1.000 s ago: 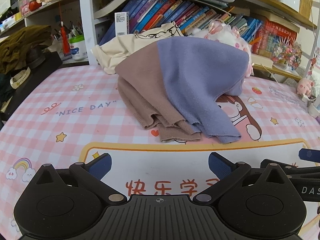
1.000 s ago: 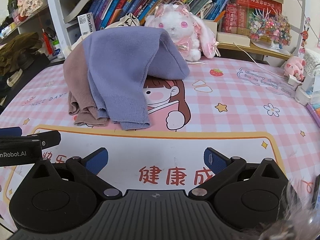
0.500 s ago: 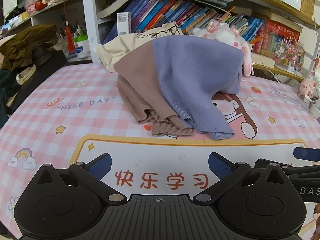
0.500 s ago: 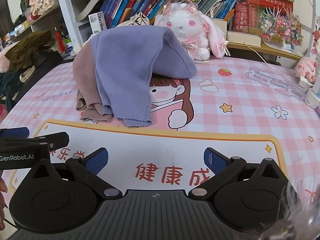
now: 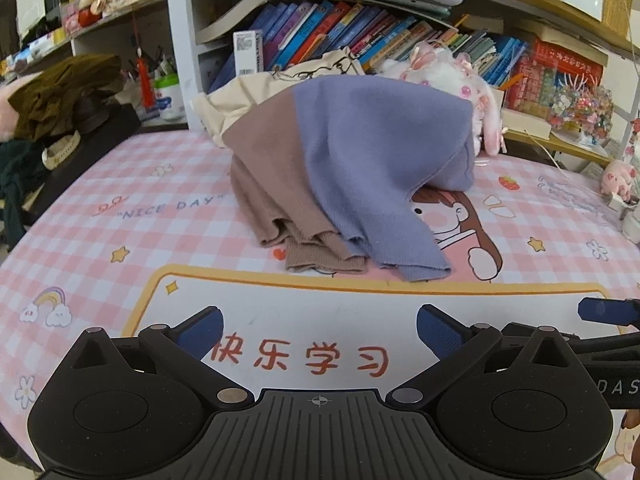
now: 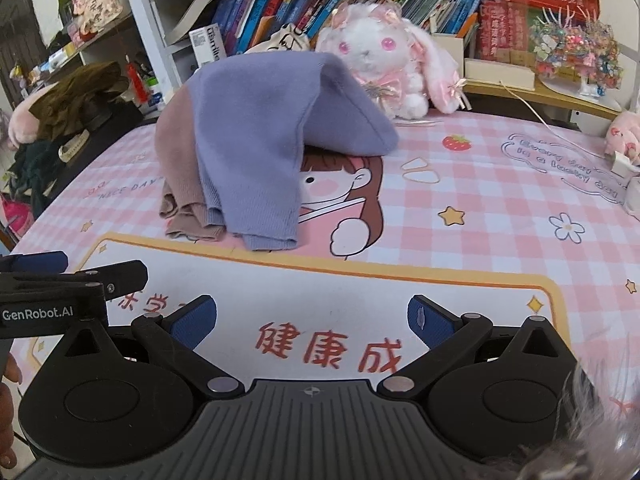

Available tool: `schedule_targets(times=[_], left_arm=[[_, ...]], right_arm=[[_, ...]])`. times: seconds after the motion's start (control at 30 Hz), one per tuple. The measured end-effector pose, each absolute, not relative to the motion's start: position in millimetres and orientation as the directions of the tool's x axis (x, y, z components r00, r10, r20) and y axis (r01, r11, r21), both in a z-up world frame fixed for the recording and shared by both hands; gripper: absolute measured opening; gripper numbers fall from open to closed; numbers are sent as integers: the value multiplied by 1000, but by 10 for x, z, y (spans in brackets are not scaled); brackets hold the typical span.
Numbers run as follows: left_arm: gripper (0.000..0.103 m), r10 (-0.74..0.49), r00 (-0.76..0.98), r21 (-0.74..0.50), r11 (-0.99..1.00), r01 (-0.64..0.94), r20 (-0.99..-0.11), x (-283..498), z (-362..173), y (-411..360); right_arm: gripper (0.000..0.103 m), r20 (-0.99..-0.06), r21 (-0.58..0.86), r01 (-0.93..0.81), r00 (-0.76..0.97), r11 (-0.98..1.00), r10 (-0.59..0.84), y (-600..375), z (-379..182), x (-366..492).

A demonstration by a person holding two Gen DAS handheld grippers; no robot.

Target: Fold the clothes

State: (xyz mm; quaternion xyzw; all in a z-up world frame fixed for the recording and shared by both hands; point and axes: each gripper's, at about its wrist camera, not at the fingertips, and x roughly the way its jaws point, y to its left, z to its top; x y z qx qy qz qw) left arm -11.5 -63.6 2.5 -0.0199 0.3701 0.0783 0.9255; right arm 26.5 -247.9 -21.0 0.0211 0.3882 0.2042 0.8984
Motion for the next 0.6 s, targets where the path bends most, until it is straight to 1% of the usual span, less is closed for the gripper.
schedule_targets(times=[0.37,0.6], left_arm=[[103,165,701,94,986,-139,-694,-77,27,-848],[103,161,697,83,986,-144,-699,-132,14,-905]], right_arm=[[103,-681,188,-308,643,933,350,-2667,-219,315],[103,-686,207,-302,634,930,359,-2743,-254,332]])
